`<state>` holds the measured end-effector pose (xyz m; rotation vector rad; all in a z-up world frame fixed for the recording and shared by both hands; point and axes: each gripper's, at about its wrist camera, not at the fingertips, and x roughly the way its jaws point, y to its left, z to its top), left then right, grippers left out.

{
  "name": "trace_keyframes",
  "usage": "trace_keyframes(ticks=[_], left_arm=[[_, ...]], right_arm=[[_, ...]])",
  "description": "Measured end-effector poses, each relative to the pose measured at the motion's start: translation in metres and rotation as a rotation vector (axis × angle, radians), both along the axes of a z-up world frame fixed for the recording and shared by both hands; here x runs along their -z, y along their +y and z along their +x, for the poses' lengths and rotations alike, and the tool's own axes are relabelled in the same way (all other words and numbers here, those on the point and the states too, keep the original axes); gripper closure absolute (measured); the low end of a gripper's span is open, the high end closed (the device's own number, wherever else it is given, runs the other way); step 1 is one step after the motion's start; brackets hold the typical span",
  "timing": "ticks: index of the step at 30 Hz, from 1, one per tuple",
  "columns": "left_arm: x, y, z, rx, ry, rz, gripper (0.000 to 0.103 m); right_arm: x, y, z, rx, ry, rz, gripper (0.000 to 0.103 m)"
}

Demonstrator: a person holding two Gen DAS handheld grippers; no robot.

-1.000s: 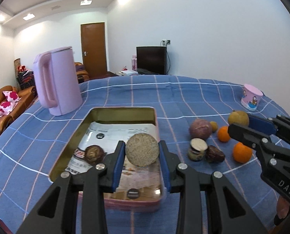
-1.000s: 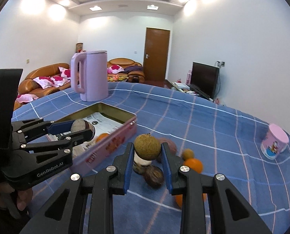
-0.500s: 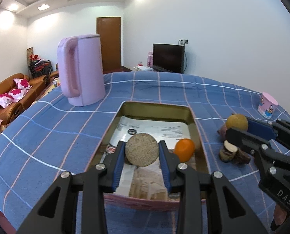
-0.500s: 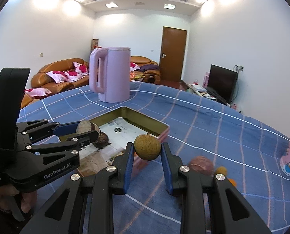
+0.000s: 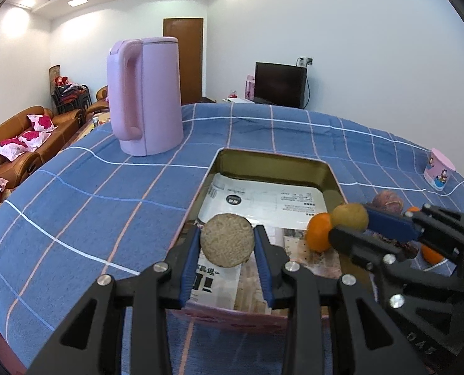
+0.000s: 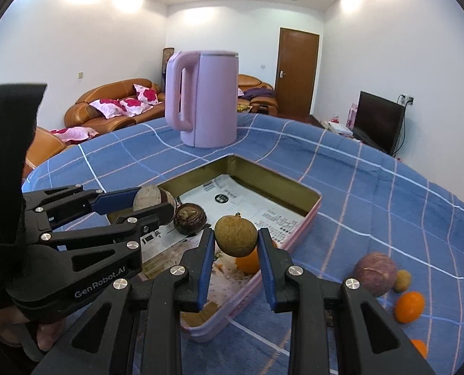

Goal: Organize fruits
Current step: 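Carry the cut tuber over the tin with the left gripper while the right gripper carries the green fruit there, then open the left gripper to drop the cut tuber into the tin while the right gripper drops the green fruit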

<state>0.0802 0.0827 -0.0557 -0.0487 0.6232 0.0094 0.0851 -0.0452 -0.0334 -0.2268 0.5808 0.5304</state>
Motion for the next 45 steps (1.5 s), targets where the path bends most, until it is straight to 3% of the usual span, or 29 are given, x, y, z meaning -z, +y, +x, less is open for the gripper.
trace_keyframes(ticks=[14, 34, 38, 40, 42, 45], left_arm=[[0.007, -0.002, 0.008, 0.016, 0.039, 0.010, 0.067], [0.007, -0.002, 0.002, -0.002, 0.029, 0.029, 0.066], [0.004, 0.000, -0.002, -0.011, 0.024, 0.016, 0.048], [0.000, -0.004, -0.006, -0.007, 0.012, 0.024, 0.039], [-0.004, -0.011, -0.012, 0.003, -0.011, 0.032, 0.023], [-0.011, -0.026, -0.016, 0.040, -0.032, 0.037, 0.022]], right_arm=[[0.013, 0.011, 0.010, -0.014, 0.059, -0.026, 0.073], [0.012, 0.013, 0.010, -0.008, 0.049, -0.040, 0.070], [0.009, 0.008, 0.004, 0.011, 0.020, -0.039, 0.064], [0.005, 0.001, 0.000, 0.032, 0.002, -0.043, 0.054], [0.001, -0.012, -0.004, 0.048, -0.012, -0.036, 0.050], [-0.007, -0.038, -0.013, 0.089, -0.034, -0.019, 0.049]])
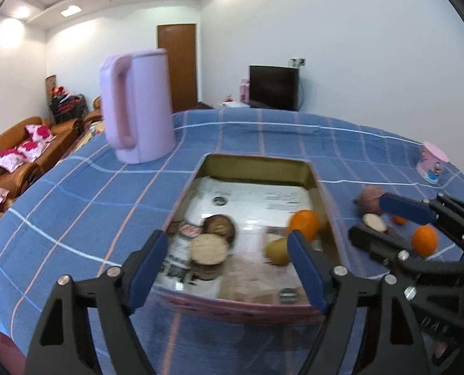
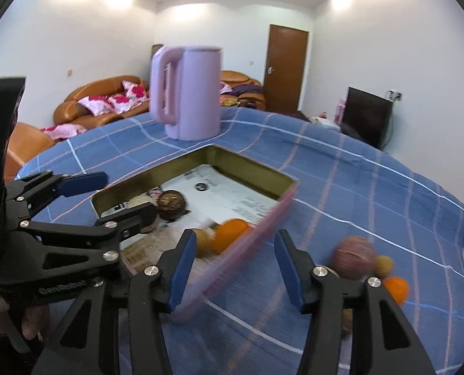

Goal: Organize fruits
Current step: 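Open the left gripper to drop the cut tuber into the tin while the right gripper drops the green fruit, then close the right gripper on a cut tuber piece while the left gripper moves back to the fruits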

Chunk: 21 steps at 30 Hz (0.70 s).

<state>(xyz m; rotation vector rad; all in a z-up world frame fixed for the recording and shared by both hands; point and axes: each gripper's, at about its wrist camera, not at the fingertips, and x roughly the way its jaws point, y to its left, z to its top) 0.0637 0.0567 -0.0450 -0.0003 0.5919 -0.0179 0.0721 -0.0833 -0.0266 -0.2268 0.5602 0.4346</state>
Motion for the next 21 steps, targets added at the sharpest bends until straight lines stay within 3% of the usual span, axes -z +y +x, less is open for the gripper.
trace_keyframes(ticks=[8, 21], left_arm=[[-0.001, -0.030, 0.000, 0.022, -0.007, 0.022, 0.022], [-0.007, -0.032, 0.010, 0.007, -0.015, 0.037, 0.017]], right_arm=[[0.000, -0.074, -0.009, 0.166, -0.019, -0.024, 0.048], [0.025, -0.048, 0.039, 0.120, 0.183, -0.054, 0.049]])
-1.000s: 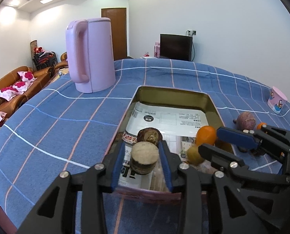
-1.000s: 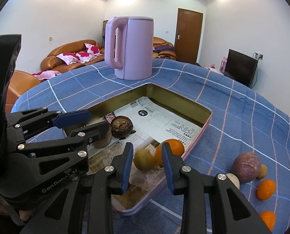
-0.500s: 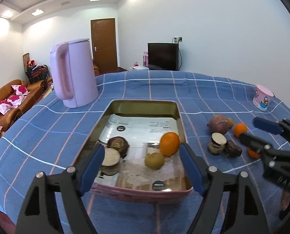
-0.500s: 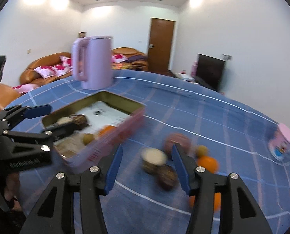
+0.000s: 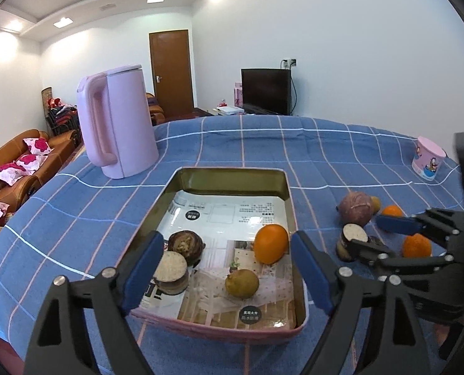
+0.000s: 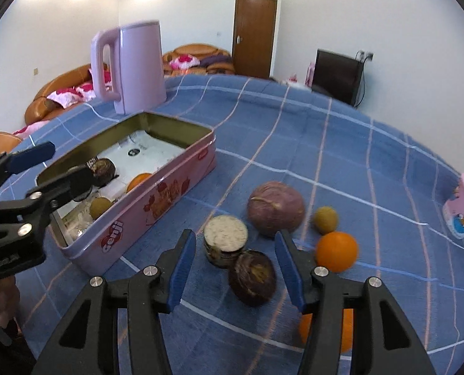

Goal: Organize fruits
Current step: 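Close the right gripper on a cut tuber piece while the left gripper moves back to the fruits, then close the left gripper on the dark purple round fruit while the right gripper holds the cut piece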

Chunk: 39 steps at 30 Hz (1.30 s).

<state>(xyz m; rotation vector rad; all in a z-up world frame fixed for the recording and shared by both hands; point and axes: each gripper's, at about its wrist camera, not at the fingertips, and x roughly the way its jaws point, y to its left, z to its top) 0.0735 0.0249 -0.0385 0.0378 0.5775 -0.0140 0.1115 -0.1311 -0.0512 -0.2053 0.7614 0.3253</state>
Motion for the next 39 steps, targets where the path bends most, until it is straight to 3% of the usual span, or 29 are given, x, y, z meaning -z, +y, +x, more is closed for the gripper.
trace_keyframes(ticks=[4, 7, 12, 16, 19, 30, 39], left_arm=[[0.000, -0.003, -0.002, 0.013, 0.000, 0.004, 0.017], [-0.001, -0.008, -0.002, 0.027, 0.000, 0.010, 0.017], [-0.006, -0.029, -0.002, 0.074, -0.011, 0.029, 0.017], [-0.006, -0.054, 0.002, 0.122, -0.004, 0.047, 0.017], [-0.003, -0.075, 0.004, 0.161, 0.013, 0.062, 0.017], [0.015, -0.130, 0.018, 0.275, 0.123, 0.066, 0.018], [0.031, -0.151, 0.030, 0.336, 0.216, 0.043, 0.033]], right_arm=[[0.010, 0.006, 0.013, -0.015, 0.059, -0.001, 0.051], [0.013, 0.005, 0.014, -0.021, 0.056, 0.016, 0.068], [-0.004, -0.009, -0.006, 0.000, -0.025, 0.088, 0.068], [-0.020, -0.038, -0.024, 0.094, -0.113, 0.130, 0.068], [-0.025, -0.060, -0.033, 0.196, -0.170, 0.090, 0.068], [-0.017, -0.109, -0.029, 0.325, -0.163, 0.100, 0.068], [-0.015, -0.116, -0.028, 0.331, -0.152, 0.125, 0.068]])
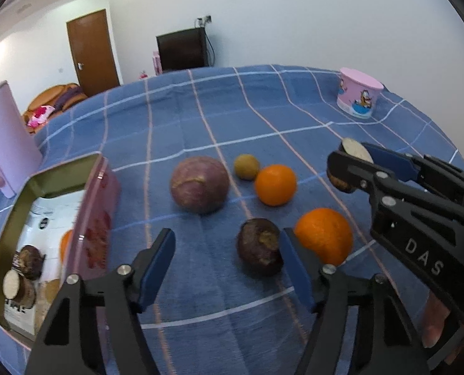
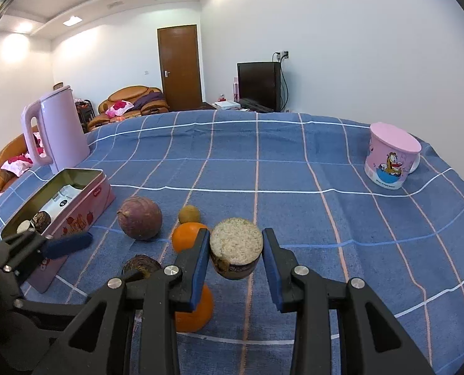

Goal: Organize fruits
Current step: 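Close the left gripper on the dark purple round fruit while the right gripper holds the cut piece, then lift the purple fruit with the left gripper while the right gripper lifts the cut piece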

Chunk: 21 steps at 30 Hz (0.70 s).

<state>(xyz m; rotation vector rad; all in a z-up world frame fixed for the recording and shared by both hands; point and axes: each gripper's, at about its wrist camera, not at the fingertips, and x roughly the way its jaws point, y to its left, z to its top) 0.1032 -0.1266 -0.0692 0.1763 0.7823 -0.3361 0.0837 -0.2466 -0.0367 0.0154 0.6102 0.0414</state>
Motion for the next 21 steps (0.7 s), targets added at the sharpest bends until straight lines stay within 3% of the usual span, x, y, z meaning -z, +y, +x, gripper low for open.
trace_keyframes(ticks=[5, 7, 9, 21], left_arm=[[0.005, -0.004, 0.005, 0.031, 0.050, -0.032, 0.040], [0.006, -0.005, 0.005, 0.051, 0.061, -0.041, 0.051], [0.006, -0.007, 0.003, 0.068, 0.066, -0.042, 0.068], [0.000, 0.004, -0.001, 0.024, 0.025, -0.072, 0.069]], right_arm=[[0.001, -0.001, 0.001, -0.001, -0.001, -0.002, 0.068], [0.001, 0.000, 0.001, -0.002, 0.002, -0.012, 0.068], [0.002, 0.001, 0.002, -0.004, 0.006, -0.013, 0.068], [-0.002, 0.000, -0.005, -0.012, -0.030, 0.005, 0.068]])
